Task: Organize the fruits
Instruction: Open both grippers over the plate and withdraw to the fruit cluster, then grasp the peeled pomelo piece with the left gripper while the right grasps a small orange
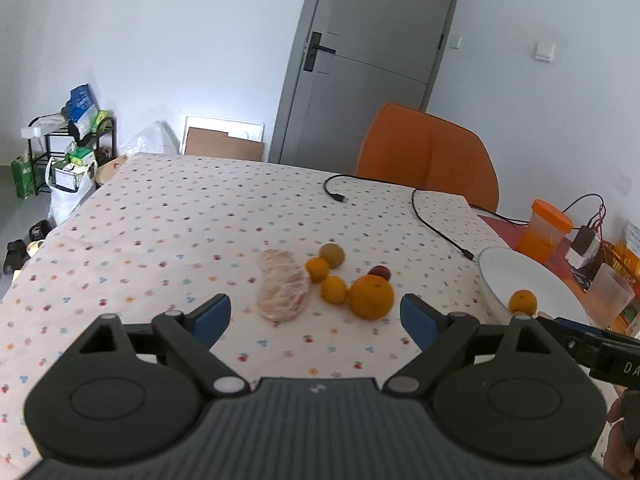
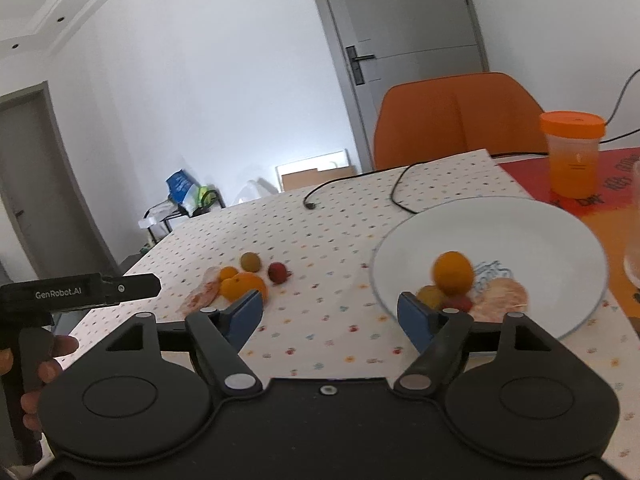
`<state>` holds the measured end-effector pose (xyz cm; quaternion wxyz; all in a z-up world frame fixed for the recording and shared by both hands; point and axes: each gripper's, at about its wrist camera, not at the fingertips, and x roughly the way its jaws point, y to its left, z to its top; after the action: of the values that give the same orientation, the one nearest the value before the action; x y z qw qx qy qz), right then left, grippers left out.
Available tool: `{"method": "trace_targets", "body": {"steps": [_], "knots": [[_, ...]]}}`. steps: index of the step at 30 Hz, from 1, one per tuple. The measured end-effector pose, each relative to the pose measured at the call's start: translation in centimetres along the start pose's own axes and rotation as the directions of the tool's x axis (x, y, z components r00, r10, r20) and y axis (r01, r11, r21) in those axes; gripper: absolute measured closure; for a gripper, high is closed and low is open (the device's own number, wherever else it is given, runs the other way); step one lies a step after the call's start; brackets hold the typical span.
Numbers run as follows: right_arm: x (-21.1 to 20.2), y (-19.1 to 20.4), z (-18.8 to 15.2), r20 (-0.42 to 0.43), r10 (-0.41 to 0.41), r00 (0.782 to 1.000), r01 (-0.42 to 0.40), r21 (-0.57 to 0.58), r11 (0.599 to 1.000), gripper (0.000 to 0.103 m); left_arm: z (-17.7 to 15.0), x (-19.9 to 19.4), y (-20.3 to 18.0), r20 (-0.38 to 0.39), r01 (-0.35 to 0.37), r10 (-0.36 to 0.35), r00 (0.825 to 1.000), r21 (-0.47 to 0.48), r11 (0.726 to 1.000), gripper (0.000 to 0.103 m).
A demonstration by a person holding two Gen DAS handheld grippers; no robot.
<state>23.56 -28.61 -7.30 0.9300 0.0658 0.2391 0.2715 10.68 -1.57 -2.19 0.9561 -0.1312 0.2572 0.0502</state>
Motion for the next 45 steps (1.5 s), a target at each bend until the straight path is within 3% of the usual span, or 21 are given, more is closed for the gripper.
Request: {"method": "trace_targets", "body": {"steps": [19,26,33,39,45], "knots": [[2.1,4.6,0.3,-0.065,0.077,0.995,-0.08,-0.049,0.996,0.025,-0.1,-0.7,2.6,-0.004,0.022,-0.022,1.0,-0.021,1.0,0.017],[3.0,5.2,0.7,-0.087,0.097,0.991,-0.103,-0.059,0.993,0.028,0.1,0.4,2.3,-0.029,0.028,-0.029,0.999,-0.019,0.999,0.033],[4.6,5.8,1.0,-0.121,0.123,0.985,-0.133,-0.073,0.988,0.048,0.3,2.4,2.6,-0.058,0.031,-0.033,0.998,-0.029,0.999,0.043],[6.5,6.4,1.3,-0.158,0.133,0.979,-0.148,-0.09,0.985,0.049,0.4,4.7,3.0,-0.092,0.036,-0.04,0.995,-0.039,0.999,0.054],[8.7,6.4,1.4,-0.187,0.135,0.973,-0.154,-0.087,0.984,0.051,0.6,6.8,3.2,-0.122,0.046,-0.05,0.991,-0.036,0.998,0.056]]}}
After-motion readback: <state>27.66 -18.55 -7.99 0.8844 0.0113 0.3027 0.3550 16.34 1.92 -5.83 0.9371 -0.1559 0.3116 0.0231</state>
